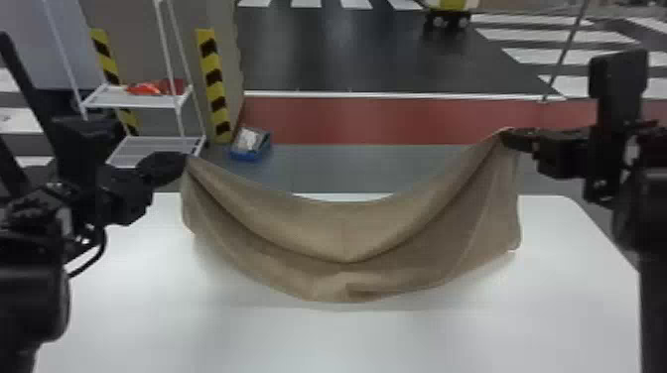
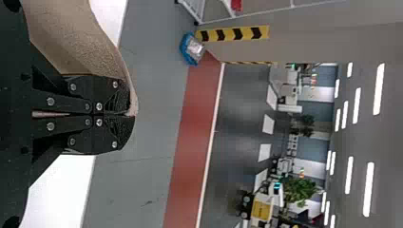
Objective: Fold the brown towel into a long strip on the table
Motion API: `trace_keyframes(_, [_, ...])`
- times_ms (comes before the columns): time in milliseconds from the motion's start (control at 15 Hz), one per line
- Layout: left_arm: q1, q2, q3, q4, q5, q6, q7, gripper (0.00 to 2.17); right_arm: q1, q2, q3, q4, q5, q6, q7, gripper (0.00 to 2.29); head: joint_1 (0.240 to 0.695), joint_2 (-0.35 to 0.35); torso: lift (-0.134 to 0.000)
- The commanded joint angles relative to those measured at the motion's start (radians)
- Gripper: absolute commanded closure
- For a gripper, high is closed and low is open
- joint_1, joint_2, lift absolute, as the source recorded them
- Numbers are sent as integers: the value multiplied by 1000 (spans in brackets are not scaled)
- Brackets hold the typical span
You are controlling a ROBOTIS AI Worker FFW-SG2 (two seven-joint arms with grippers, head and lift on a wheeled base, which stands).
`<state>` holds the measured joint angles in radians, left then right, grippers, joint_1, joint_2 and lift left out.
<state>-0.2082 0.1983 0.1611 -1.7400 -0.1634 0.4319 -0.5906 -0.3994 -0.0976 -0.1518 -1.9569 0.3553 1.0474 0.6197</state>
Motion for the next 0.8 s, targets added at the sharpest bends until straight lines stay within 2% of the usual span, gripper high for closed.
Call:
trace_keyframes(0, [-135,-5,-28,62,7,71,28,1713,-105,30,-8,95,2,-97,0,2010,513,-14,-121])
trace_keyframes(133, [-171,-2,-8,7,19,117,37,1713,-145,24,-43,96,-39,-100,14,2010,462,-6,-121])
trace_keyframes(200, [-163,1,12,-44,36,150,34,1713,-136,1,-69,56,-61,-79,29,2010,436,-4,-121])
trace_keyframes(333, [-57,6,101,-176,107,169,28,1710,-35,-88,-132,-79,-125,7,75,2010,382,-7,-121])
trace_keyframes(400, [10,4,143,-240,131,166,26,1713,25,-100,-179,-129,-156,10,86,2013,378,-11,-121])
trace_keyframes(467, [116,1,189,-311,157,120,26,1713,105,-111,-262,-191,-188,4,107,2013,385,-14,-121])
trace_keyframes(600, [314,-25,256,-389,223,-15,14,1713,264,-109,-396,-275,-234,-33,161,2013,420,-27,-121])
trace_keyframes(667, [417,-46,265,-388,232,-166,3,1713,364,-105,-440,-306,-253,-88,215,2010,447,-40,-121])
trace_keyframes(733, [487,-65,267,-366,225,-288,3,1710,444,-96,-463,-321,-253,-155,261,2010,514,-65,-121])
